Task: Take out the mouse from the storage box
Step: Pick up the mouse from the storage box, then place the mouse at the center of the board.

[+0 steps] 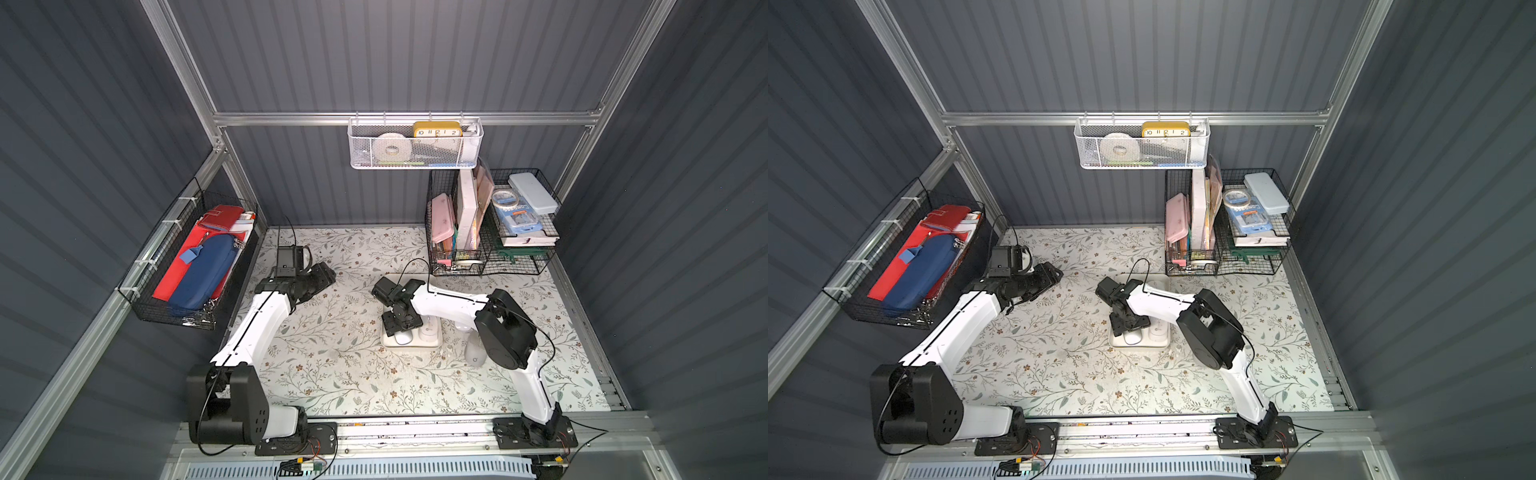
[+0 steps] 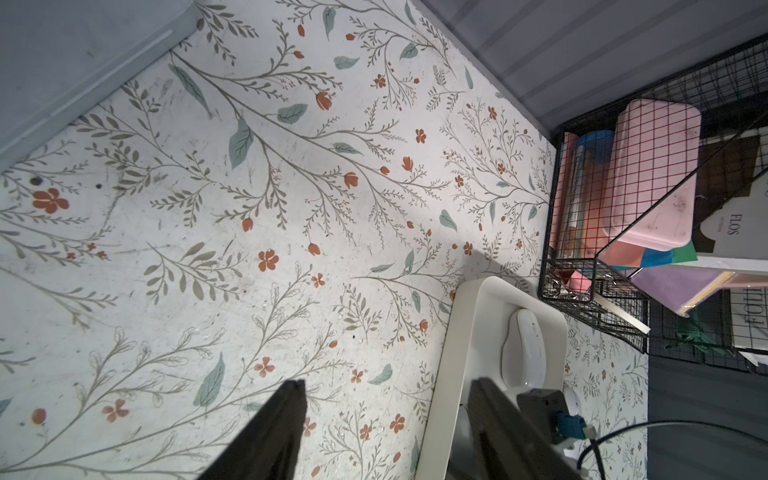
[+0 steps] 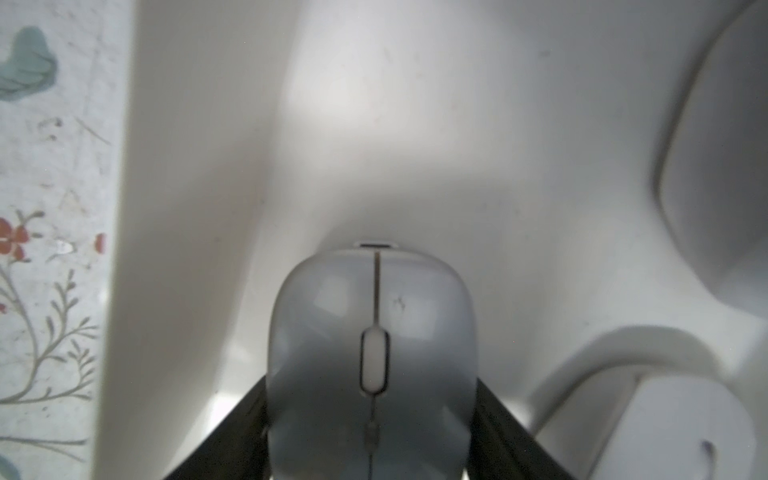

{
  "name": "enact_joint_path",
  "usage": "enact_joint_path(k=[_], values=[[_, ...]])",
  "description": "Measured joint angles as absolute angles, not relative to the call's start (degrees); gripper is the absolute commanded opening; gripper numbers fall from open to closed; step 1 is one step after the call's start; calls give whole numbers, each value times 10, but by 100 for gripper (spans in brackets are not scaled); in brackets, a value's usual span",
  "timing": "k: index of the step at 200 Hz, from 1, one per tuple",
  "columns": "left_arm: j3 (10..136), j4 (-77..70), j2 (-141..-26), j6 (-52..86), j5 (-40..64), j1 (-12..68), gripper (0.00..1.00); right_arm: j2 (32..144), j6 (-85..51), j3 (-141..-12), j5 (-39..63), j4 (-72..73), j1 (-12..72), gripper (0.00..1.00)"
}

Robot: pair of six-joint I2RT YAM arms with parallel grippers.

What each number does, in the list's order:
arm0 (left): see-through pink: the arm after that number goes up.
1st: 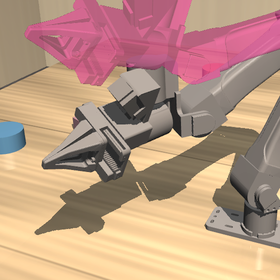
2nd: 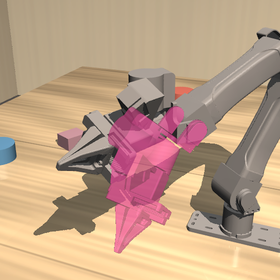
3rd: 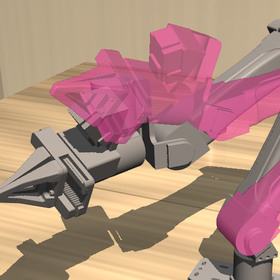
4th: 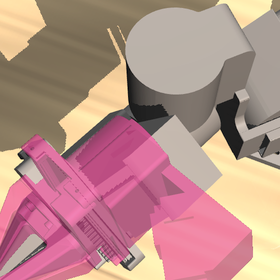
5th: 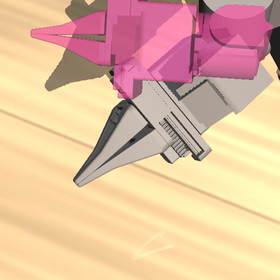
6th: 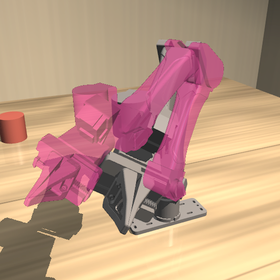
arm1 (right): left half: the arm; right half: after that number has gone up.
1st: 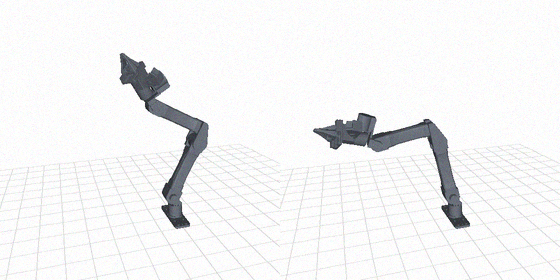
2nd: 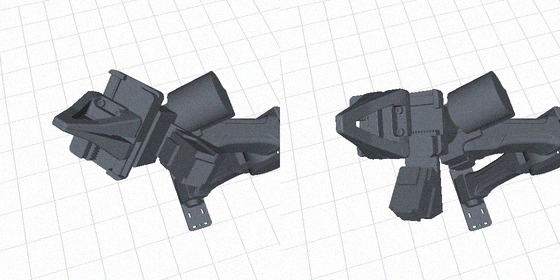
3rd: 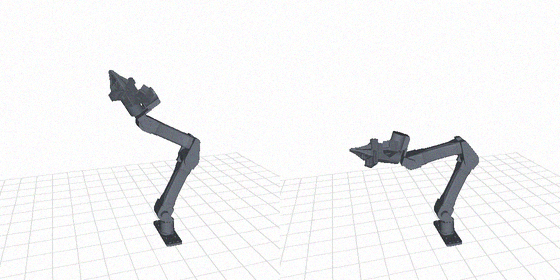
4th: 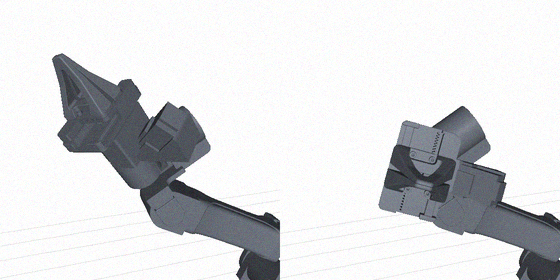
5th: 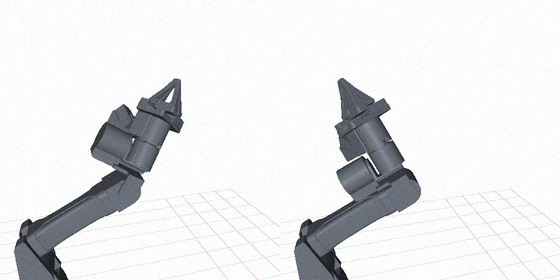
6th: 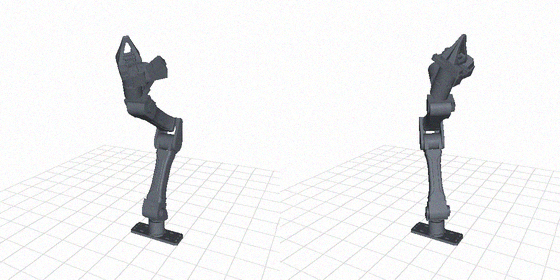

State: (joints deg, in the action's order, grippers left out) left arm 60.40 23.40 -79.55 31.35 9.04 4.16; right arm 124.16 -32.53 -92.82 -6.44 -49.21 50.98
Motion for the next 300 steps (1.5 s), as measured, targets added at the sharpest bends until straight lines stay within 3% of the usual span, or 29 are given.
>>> enact_joint_path(k=[51,95,117,200,234,300], values=[[604,234,-795,313,90,42,67,1240,-329,-925,-74,-496,519,71],[604,234,-795,313,90,42,67,1228,-344,-904,-76,-481,524,54],[604,235,-795,313,90,42,67,1224,-350,-899,-82,-477,525,51],[614,241,-795,313,91,42,67,1127,-352,-874,-173,-509,514,53],[615,241,-787,314,93,42,67,1036,-363,-824,-189,-508,463,52],[615,240,-778,314,105,42,67,877,-400,-625,-192,-523,269,52]])
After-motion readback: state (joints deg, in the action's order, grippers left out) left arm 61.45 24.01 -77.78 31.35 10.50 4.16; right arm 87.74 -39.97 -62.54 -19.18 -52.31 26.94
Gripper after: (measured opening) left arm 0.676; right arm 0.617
